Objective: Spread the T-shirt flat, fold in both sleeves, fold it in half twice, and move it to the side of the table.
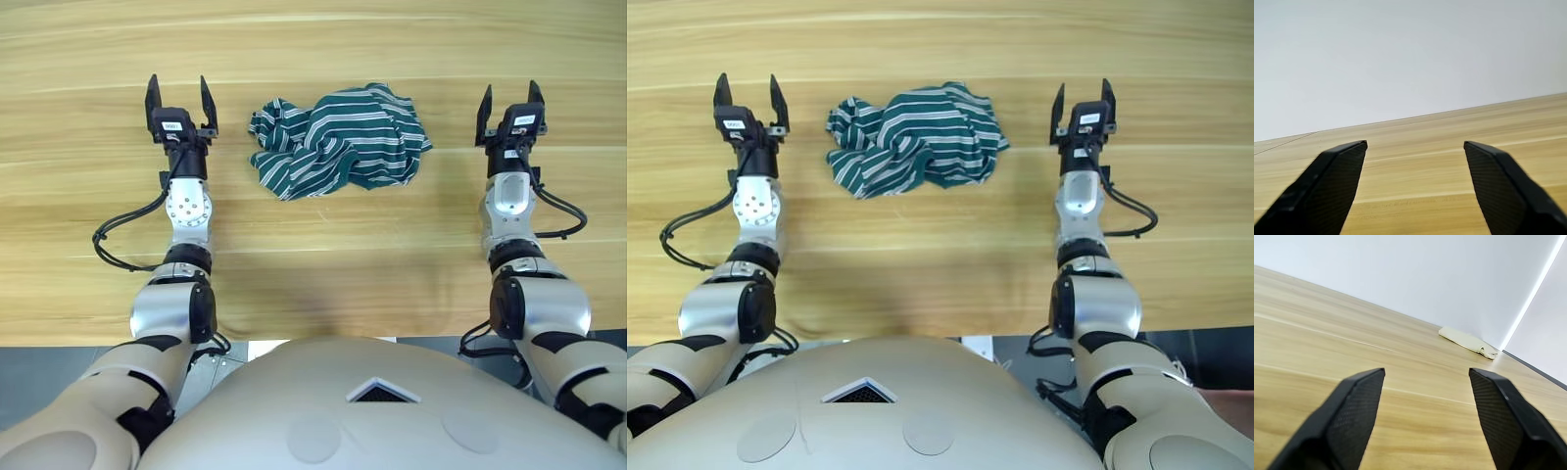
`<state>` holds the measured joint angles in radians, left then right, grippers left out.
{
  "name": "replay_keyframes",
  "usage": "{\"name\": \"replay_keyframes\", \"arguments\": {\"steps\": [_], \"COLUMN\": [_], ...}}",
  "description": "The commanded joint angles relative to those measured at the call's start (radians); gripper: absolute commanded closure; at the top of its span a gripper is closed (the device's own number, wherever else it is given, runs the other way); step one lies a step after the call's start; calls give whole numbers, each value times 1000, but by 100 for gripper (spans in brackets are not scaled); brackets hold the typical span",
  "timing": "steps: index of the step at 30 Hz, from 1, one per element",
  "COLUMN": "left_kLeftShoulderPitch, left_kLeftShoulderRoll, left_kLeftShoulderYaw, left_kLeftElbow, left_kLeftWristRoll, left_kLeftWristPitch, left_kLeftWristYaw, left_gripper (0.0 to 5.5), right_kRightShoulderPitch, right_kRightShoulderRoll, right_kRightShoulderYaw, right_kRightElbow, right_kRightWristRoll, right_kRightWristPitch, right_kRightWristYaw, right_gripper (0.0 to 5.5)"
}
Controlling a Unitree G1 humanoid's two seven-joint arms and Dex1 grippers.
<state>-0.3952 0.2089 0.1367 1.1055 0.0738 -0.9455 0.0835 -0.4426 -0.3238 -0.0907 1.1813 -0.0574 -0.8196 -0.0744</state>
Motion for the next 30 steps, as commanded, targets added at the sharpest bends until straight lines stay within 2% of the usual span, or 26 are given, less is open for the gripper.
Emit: {"name": "replay_keyframes", "arguments": {"steps": [1,8,11,12,15,18,20,23,30], "left_kLeftShoulderPitch": [5,3,27,57,260,479,589,674,593], "left_kLeftShoulderRoll": [7,6,17,31,123,264,350,405,465], "left_kLeftShoulderYaw": [1,0,19,16,-103,-252,-277,-257,-217], "left_kLeftElbow": [4,4,-54,-113,-489,-865,-980,-1049,-1008], "left_kLeftWristRoll": [-4,-4,-66,-91,-187,-265,-172,-4,414], "left_kLeftWristPitch": [9,8,-17,-34,-56,13,32,105,207], "left_kLeftWristYaw": [-3,-5,-76,-117,-339,-524,-587,-602,-479], "left_gripper": [180,180,180,180,180,180,180,180,180], "right_kRightShoulderPitch": [7,10,63,92,226,371,458,540,580], "right_kRightShoulderRoll": [-1,-6,-62,-86,-166,-257,-322,-382,-412], "right_kRightShoulderYaw": [1,6,90,124,165,190,222,258,261], "right_kRightElbow": [0,-1,-80,-135,-396,-652,-766,-870,-980], "right_kRightWristRoll": [-15,-41,-224,-300,-460,-554,-558,-527,-480], "right_kRightWristPitch": [-4,-11,-60,-80,-70,-20,-14,19,119], "right_kRightWristYaw": [-1,-30,-179,-220,-244,-141,-17,123,273], "right_gripper": [229,229,229,229,229,229,229,229,229]}}
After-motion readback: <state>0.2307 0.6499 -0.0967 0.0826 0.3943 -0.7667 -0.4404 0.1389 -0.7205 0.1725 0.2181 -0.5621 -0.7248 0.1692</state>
